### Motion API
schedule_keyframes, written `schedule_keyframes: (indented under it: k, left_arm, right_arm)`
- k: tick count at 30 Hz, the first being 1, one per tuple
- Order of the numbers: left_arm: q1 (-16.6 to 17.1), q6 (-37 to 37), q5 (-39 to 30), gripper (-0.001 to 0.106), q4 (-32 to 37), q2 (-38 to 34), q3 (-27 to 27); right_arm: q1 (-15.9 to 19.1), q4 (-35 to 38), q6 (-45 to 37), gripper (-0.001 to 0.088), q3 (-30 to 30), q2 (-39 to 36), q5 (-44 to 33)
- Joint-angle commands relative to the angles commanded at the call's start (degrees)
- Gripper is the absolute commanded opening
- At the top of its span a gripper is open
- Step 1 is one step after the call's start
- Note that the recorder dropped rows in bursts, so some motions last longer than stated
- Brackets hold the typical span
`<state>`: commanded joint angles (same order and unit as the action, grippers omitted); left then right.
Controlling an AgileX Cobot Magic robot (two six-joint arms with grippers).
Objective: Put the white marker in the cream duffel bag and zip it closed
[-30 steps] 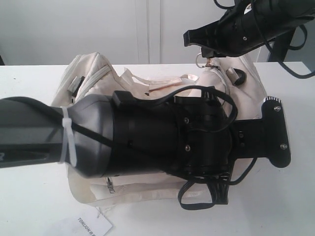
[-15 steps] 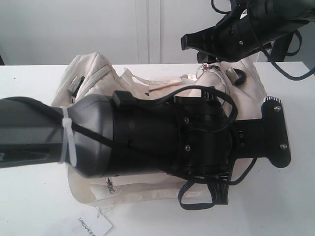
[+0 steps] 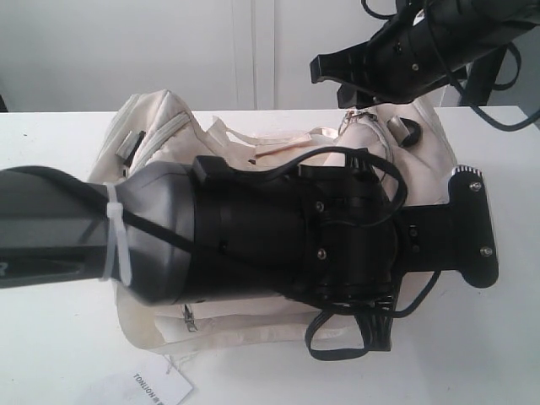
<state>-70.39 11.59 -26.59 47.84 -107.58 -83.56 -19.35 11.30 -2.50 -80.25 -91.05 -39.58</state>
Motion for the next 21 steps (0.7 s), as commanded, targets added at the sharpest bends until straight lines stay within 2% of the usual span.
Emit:
schedule_keyframes:
  k: [4,5,15,21]
  left_arm:
    - [0.0,0.0,0.0,0.000,0.0,0.0,0.0]
    - [0.0,0.0,0.0,0.000,0.0,0.0,0.0]
    - [0.0,0.1,0.0,0.000,0.0,0.0,0.0]
    - [0.0,0.1,0.0,0.000,0.0,0.0,0.0]
  right_arm:
    - [0.0,-1.0,-0.2,0.0014,-1.6,1.1,-3.5]
    - [0.0,-1.0,-0.2,0.0000,-1.8,1.4,-4.0]
    - [0.3,-1.0,-0.2,0.0000,-2.0,3.4,-8.5]
    - [6.1,5.0,-0.4,0.0000,-3.1,3.9,-15.1]
